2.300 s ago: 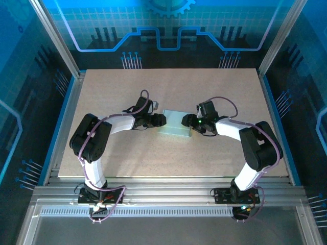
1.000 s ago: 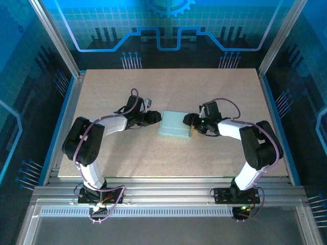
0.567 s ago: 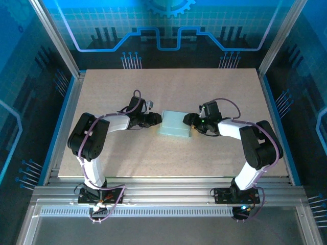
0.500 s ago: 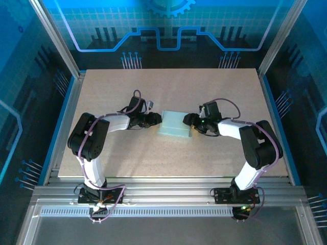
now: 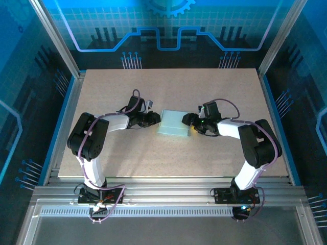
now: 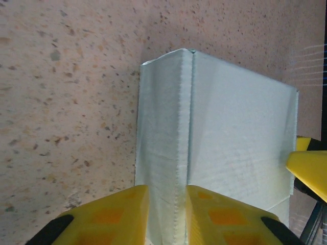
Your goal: Fold the paper box
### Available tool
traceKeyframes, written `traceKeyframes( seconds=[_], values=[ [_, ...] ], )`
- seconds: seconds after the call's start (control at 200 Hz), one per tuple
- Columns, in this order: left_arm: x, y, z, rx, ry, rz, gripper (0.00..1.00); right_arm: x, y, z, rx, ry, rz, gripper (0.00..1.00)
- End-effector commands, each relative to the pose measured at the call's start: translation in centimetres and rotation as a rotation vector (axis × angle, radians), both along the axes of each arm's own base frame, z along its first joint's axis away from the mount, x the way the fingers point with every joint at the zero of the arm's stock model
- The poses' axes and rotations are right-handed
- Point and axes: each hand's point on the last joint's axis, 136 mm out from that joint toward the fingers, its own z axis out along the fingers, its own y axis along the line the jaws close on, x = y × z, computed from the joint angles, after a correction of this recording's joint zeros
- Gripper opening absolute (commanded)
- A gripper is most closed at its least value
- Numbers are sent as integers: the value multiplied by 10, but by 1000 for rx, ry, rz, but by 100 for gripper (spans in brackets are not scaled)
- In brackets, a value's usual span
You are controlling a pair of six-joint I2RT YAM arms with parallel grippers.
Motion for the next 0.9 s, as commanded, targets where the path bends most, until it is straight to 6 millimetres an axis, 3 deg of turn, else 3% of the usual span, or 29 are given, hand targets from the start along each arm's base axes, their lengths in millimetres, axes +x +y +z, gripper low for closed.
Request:
traceKeyframes(
  seconds=[0.0, 0.27, 0.655, 0.765, 0.896],
  values=[
    [-11, 11, -23, 14, 85, 26, 26, 5, 6, 2, 56, -4, 18, 76],
    [-12, 11, -27, 12, 92, 27, 25, 12, 32, 18, 220, -48, 90, 74],
    [-13, 12, -28, 15, 91, 27, 26, 13, 33, 37, 263, -114, 96, 56],
    [-12, 11, -28, 9, 93, 27, 25, 12, 33, 42, 259, -134, 112, 64],
    [-12, 11, -30, 7, 97, 29, 22, 12, 35, 34, 259, -114, 118, 81]
  ],
)
